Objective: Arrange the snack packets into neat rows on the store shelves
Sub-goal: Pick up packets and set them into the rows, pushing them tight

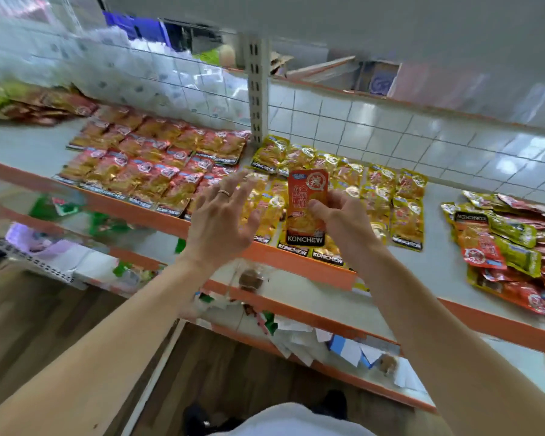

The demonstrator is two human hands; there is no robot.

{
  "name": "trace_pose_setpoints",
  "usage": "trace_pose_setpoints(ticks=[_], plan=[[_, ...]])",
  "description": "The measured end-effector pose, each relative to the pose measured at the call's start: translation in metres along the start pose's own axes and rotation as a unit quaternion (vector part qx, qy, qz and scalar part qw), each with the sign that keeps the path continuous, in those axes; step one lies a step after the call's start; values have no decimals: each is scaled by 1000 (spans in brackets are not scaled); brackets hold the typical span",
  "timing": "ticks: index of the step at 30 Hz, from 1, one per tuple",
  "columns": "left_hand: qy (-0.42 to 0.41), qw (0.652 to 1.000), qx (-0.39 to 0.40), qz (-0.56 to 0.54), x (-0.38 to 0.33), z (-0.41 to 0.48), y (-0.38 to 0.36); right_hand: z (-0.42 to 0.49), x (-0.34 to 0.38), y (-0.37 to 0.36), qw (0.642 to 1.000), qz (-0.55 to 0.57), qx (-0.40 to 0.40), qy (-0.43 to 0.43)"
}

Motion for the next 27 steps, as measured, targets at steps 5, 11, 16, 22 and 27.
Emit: trace_pose_setpoints(ticks=[5,11,16,22,27], plan=[[-3,1000,-14,5,94,-31,51,-5,9,-106,1000,-28,10,10],[-1,999,-20,31,185,-51,100,-2,31,-213,999,-22,29,22],[-7,998,-50,40,230,-55,129,5,47,-266,999,-2,41,27],[-6,999,-32,27,265,-41,120,25,50,-303,998,36,58,12],[15,999,-9,37,308,-15,117,63,53,-337,996,40,75,-9]])
Point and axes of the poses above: each hand's wrist, its own z-axis towards the middle knuckle, its own y-axis out of the back of the hand, x = y × z, the point moved 9 cm from there along z, towards the middle knuckle, and after that the axes turned 2 degrees about x, right-handed, at the moved point
